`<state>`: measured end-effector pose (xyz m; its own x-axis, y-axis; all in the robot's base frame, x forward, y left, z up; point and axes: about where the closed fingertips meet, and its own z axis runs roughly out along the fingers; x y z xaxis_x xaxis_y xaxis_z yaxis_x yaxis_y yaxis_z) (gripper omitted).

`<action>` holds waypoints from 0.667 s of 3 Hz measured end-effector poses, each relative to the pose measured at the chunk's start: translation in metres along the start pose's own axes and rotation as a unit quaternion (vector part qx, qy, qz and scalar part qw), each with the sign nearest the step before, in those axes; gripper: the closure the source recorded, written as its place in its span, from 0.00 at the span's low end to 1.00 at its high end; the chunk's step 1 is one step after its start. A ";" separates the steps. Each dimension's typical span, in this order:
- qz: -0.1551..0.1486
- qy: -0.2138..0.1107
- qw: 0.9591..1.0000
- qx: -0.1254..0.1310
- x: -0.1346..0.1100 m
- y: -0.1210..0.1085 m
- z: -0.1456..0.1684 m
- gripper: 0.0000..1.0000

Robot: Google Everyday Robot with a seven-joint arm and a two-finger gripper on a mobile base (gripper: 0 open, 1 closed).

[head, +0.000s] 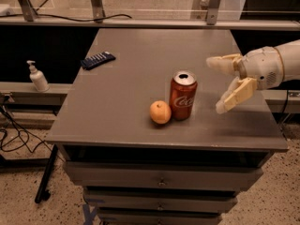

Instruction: Move coke can near orange

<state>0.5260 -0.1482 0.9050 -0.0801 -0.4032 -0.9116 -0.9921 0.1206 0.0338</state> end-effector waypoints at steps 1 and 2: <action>-0.032 -0.006 0.997 0.072 -0.040 0.006 -0.058 0.00; -0.062 -0.026 0.986 0.154 -0.086 0.021 -0.105 0.00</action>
Offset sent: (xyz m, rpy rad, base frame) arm -0.0454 -0.1044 0.2062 0.0540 -0.4205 -0.4679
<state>0.5016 -0.2066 1.0272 0.0535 -0.3863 -0.9208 -0.9168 0.3464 -0.1986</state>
